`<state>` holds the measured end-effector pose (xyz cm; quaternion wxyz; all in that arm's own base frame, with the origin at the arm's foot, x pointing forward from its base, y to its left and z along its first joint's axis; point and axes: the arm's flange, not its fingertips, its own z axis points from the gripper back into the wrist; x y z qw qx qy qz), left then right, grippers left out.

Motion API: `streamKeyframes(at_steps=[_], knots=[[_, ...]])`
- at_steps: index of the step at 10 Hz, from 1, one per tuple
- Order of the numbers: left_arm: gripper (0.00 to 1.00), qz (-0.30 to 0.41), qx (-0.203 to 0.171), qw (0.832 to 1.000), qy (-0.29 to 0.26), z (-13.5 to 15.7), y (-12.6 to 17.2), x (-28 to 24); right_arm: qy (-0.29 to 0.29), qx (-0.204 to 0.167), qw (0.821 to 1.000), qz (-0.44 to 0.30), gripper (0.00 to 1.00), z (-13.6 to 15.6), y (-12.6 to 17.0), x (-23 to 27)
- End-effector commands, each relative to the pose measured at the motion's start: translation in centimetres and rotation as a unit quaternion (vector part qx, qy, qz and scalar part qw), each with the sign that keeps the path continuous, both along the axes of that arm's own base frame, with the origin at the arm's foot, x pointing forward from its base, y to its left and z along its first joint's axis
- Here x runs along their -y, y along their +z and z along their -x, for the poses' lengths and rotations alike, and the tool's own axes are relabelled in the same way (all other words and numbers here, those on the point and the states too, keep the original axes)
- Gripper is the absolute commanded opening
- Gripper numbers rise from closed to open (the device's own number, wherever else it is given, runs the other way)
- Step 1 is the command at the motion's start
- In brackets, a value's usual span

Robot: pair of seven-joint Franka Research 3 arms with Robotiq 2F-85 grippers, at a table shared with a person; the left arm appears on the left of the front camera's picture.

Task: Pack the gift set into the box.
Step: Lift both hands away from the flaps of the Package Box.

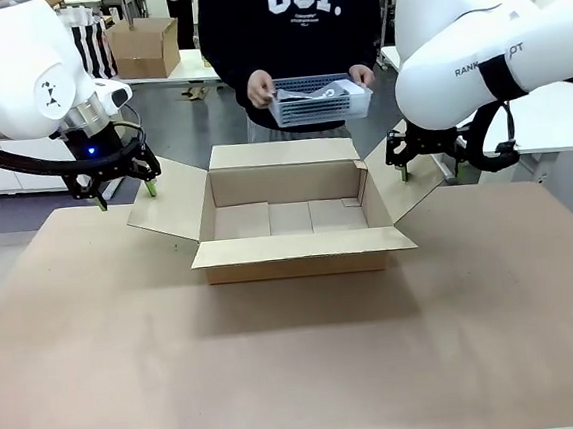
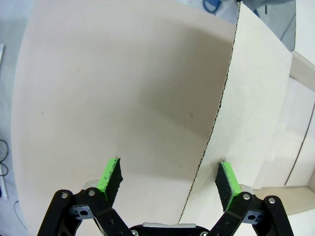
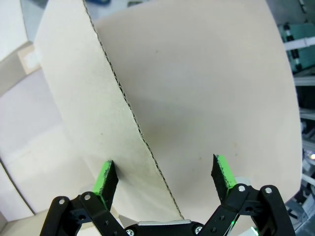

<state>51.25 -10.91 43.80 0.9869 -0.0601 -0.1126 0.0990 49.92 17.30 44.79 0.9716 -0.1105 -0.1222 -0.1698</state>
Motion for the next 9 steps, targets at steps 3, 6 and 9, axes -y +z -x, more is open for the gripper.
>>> streamKeyframes(at_steps=[3,6,9], knots=[[1.00,-0.009,-0.003,1.000,0.008,-0.06,0.10,0.07,-0.010,0.006,1.000,0.011,1.00,-0.43,0.19,-0.19],[1.00,-0.009,-0.003,1.000,0.008,-0.06,0.10,0.07,-0.010,0.006,1.000,0.011,1.00,-0.43,0.19,-0.19],[1.00,-0.009,-0.003,1.000,0.008,-0.06,0.10,0.07,-0.010,0.006,1.000,0.011,1.00,-0.43,0.19,-0.19]])
